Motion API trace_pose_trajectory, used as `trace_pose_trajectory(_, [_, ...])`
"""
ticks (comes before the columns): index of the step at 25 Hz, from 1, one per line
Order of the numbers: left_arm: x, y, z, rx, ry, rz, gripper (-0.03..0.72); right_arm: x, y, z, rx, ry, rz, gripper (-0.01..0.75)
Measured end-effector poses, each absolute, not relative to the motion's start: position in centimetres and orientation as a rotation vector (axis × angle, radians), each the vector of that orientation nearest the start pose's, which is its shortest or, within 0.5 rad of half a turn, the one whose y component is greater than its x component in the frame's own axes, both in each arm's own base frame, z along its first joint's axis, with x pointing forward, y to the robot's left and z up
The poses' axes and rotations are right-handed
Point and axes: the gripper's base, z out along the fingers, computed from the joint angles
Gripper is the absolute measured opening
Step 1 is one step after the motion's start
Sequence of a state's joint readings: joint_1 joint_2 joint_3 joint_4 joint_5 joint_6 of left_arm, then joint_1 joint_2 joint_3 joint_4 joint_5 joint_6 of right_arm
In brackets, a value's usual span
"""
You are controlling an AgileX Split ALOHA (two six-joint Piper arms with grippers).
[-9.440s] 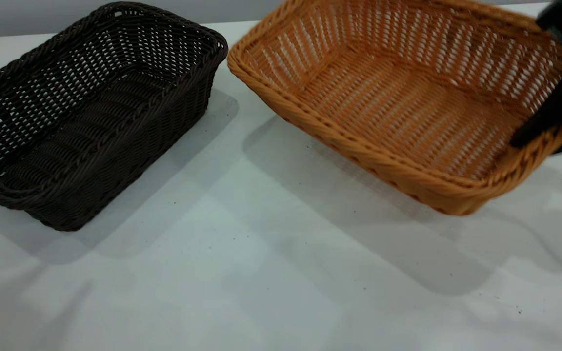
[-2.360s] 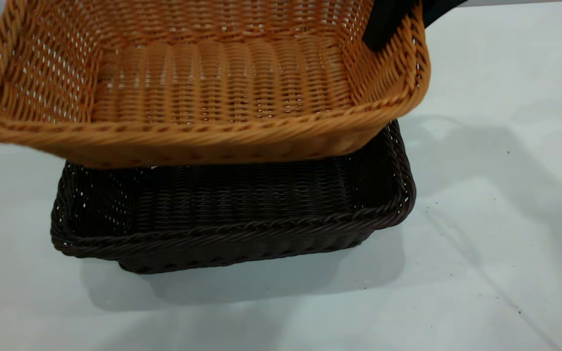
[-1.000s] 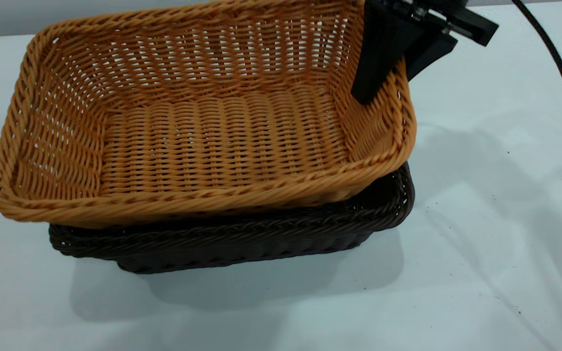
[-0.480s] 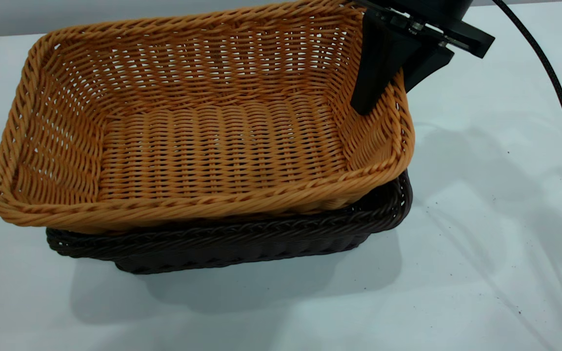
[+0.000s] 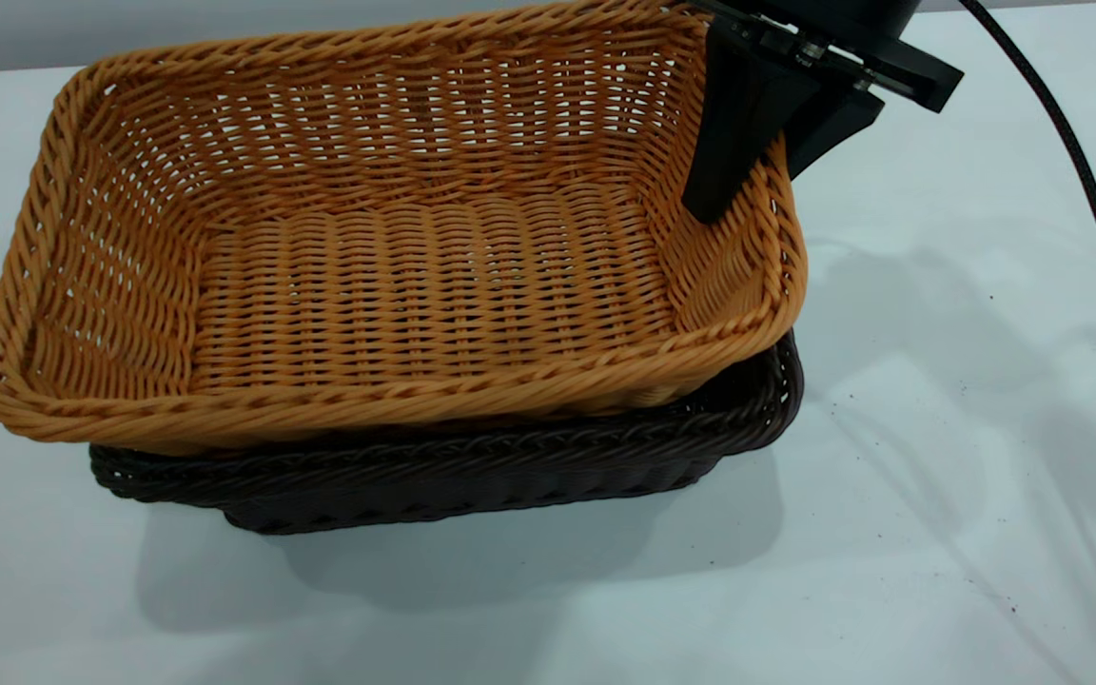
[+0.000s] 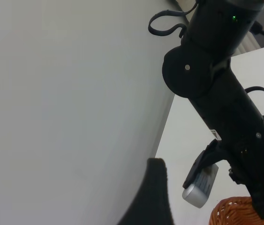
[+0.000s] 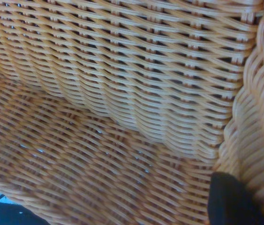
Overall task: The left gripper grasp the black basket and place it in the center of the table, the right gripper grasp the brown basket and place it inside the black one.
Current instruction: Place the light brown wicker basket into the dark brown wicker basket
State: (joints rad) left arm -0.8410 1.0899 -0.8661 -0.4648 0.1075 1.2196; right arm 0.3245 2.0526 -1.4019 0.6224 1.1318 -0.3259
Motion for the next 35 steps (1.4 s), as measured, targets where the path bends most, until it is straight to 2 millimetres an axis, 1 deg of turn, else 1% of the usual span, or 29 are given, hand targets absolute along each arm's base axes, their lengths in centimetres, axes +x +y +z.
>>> trace_pose_trajectory(2, [15.9, -18.4, 35.8, 1.317, 1.234, -0.103, 0.616, 35.0, 16.9, 16.3, -0.539, 3.091, 0.879, 0.109])
trace_pose_trajectory(5, [15.9, -18.4, 35.8, 1.317, 1.234, -0.103, 0.616, 35.0, 16.9, 16.3, -0.562, 3.087, 0.888, 0.151])
trace_pose_trajectory(12, [15.9, -18.4, 35.8, 1.317, 1.234, -0.103, 0.616, 34.8, 17.1, 16.6, -0.606, 3.071, 0.943, 0.357])
trace_pose_trajectory(15, [15.9, -18.4, 35.8, 1.317, 1.234, -0.103, 0.616, 34.7, 17.1, 16.6, -0.62, 3.071, 0.94, 0.427])
trace_pose_trajectory(17, [15.9, -18.4, 35.8, 1.317, 1.234, -0.103, 0.616, 34.9, 16.9, 16.8, -0.623, 3.066, 0.934, 0.452])
trace_pose_trajectory(20, [15.9, -18.4, 35.8, 1.317, 1.234, -0.103, 0.616, 35.2, 17.0, 17.5, -0.666, 3.059, 0.927, 0.463])
trace_pose_trajectory(24, [15.9, -18.4, 35.8, 1.317, 1.234, -0.103, 0.616, 36.0, 17.2, 18.9, -0.672, 3.029, 0.912, 0.465])
trace_pose_trajectory(27, [15.9, -18.4, 35.8, 1.317, 1.234, -0.103, 0.616, 36.6, 16.9, 19.5, -0.691, 3.019, 0.827, 0.465])
trace_pose_trajectory(30, [15.9, -18.4, 35.8, 1.317, 1.234, -0.103, 0.616, 36.7, 16.5, 19.3, -0.664, 3.054, 0.751, 0.465])
trace_pose_trajectory(33, [15.9, -18.4, 35.8, 1.317, 1.234, -0.103, 0.616, 36.6, 16.6, 19.2, -0.655, 3.057, 0.769, 0.465])
trace_pose_trajectory(35, [15.9, -18.4, 35.8, 1.317, 1.234, -0.103, 0.616, 36.7, 16.5, 19.3, -0.665, 3.054, 0.748, 0.465])
